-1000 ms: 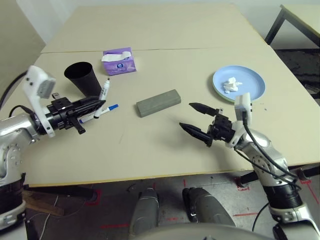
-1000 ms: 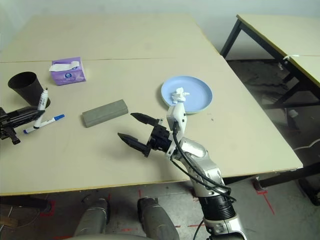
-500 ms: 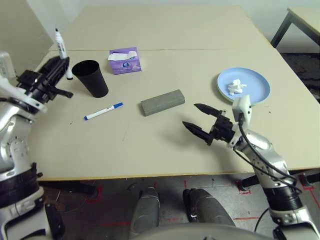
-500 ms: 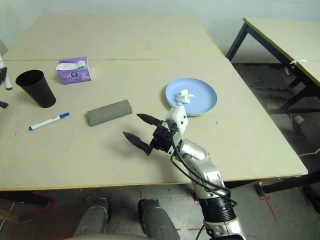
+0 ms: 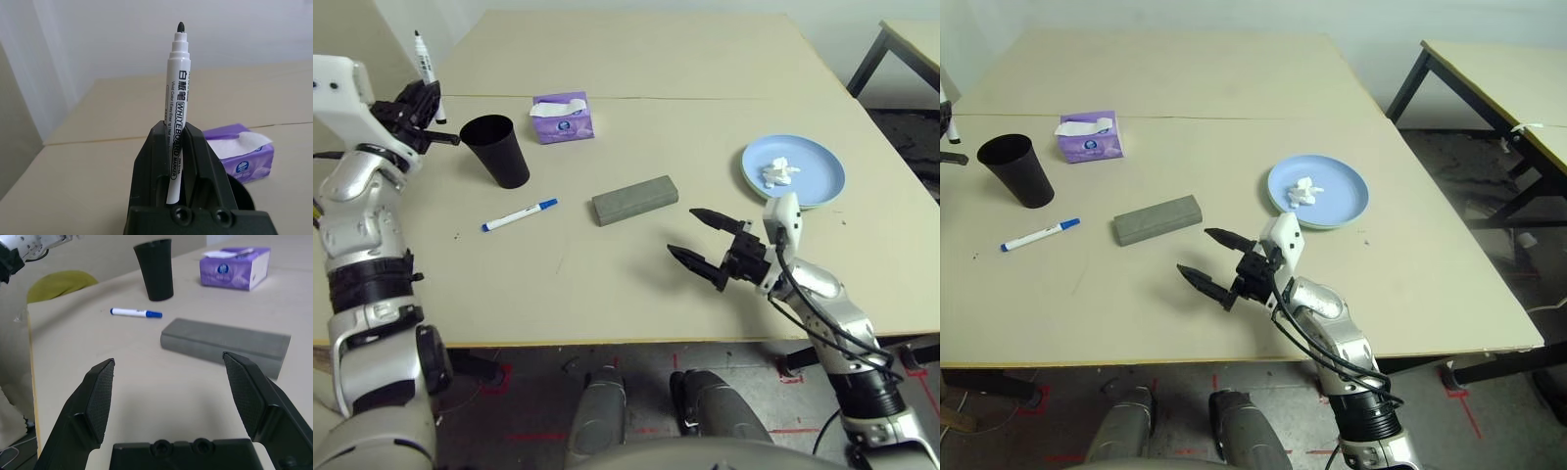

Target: Organize and tidy the items on the table.

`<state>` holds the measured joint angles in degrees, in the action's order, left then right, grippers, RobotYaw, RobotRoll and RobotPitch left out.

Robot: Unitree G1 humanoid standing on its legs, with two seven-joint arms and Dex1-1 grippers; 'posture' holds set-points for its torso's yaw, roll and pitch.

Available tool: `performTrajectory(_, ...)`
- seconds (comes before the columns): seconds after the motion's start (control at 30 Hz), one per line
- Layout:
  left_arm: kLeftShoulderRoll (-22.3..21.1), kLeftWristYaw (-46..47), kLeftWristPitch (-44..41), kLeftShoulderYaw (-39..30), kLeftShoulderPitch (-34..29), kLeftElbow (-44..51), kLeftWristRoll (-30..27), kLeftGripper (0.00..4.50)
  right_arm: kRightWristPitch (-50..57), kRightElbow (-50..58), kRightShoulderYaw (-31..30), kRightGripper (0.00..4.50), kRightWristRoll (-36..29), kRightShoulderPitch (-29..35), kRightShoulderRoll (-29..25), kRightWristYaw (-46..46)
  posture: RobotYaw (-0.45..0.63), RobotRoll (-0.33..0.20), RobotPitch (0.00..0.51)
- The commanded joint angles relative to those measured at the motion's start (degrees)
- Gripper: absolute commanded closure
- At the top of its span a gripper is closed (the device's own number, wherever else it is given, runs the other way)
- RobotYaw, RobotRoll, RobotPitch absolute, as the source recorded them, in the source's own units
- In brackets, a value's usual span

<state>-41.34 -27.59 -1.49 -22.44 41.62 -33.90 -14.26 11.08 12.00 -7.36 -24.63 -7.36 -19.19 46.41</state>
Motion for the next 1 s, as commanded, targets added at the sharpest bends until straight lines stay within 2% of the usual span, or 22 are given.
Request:
performTrajectory(0.03, 0.7, -0.6, 3.5, 1.3, 1.4, -5.1, 0.9, 4.23, 0.4, 1.7, -0.5, 0.00, 0.5, 1.5, -0.7, 0.0, -0.02, 0.000, 0.160)
performTrajectory(0.33, 1.9, -1.0, 8.0, 2.4, 3.5, -12.7, 1.2, 4.23, 1.0, 2.5, -0.8, 0.00, 0.3, 1.1, -1.7, 0.5, -0.03, 0.000, 0.154)
performTrajectory(0.57, 2.8, -1.3, 9.0, 2.6, 3.3, -13.8, 0.7, 4.23, 2.2, 3.8, -0.4, 0.00, -0.6, 0.4, -1.9, 0.7, -0.04, 0.000, 0.151)
performTrajectory(0.87, 2.7, -1.1, 9.2, 1.8, 2.5, -13.4, -0.1, 1.18, 2.5, 4.1, -0.9, 0.00, -0.4, 0.0, -1.9, 1.3, -0.03, 0.000, 0.148)
performTrajectory(1.0, 2.2, -1.1, 9.1, 1.5, 2.4, -13.2, -0.3, 0.01, 2.5, 3.8, -1.2, 0.00, -0.2, -0.2, -1.7, 1.4, -0.03, 0.000, 0.149)
